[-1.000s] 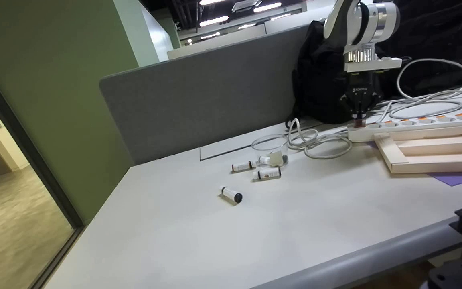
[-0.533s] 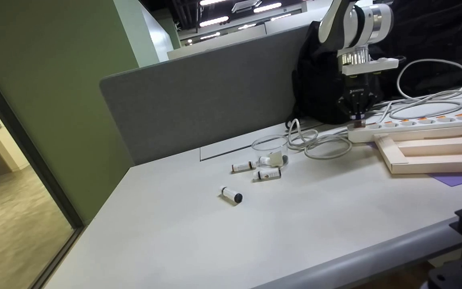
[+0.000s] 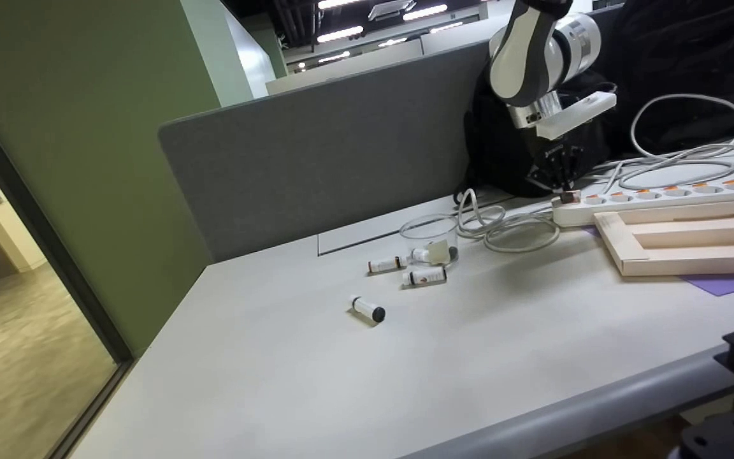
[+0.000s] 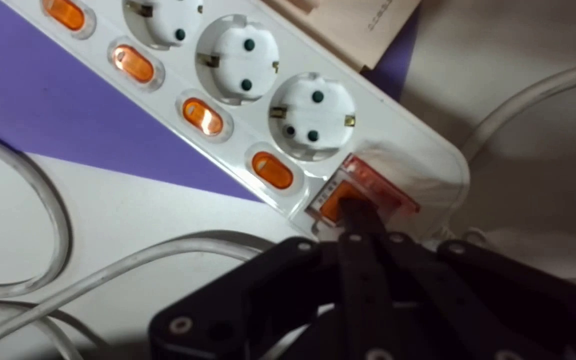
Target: Turn off the switch at the first from the left
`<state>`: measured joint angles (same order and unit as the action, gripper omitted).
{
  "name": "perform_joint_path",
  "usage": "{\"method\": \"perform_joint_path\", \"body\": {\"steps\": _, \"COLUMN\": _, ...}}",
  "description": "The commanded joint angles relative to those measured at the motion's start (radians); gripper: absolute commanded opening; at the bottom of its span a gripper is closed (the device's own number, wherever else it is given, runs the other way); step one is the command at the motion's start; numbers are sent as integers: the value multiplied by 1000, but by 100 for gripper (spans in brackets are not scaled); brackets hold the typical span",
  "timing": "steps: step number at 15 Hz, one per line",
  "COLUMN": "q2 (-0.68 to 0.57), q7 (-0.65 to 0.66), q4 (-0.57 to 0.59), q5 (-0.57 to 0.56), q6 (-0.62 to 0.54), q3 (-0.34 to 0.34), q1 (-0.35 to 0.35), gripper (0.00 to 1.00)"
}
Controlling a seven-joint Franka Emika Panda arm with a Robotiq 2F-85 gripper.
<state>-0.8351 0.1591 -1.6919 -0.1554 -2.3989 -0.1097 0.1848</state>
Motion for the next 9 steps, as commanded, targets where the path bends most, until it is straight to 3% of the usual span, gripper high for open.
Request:
{"method": "perform_joint_path", "body": {"steps": 1, "q2": 29, "q7": 85, "q4": -19, "q5": -46, "q6": 78, "q3": -8, "q1": 68, "gripper": 0}}
{"method": "perform_joint_path", "body": {"steps": 5, "q2": 136, "q7": 99, "q4": 2, "q5": -28, "q6": 277, "q3": 18, "q1": 86, "gripper": 0}}
{"method": "perform_joint_path", "body": {"steps": 6, "q2": 166, "q7": 99, "q4": 10, "q5": -24, "q6": 325, "q3": 28, "q1": 85, "gripper": 6}}
{"method": "perform_joint_path", "body": {"steps": 7, "q2": 200, "q7": 100, "q4": 15, "q5": -14, "q6": 362, "q3": 40, "q1": 76, "gripper": 26}}
{"method": "perform_joint_path", "body": {"steps": 9, "q2": 260, "q7": 94, "q4": 25, "q5": -4, "q6": 427, "q3": 55, "q1": 57, "gripper": 39}}
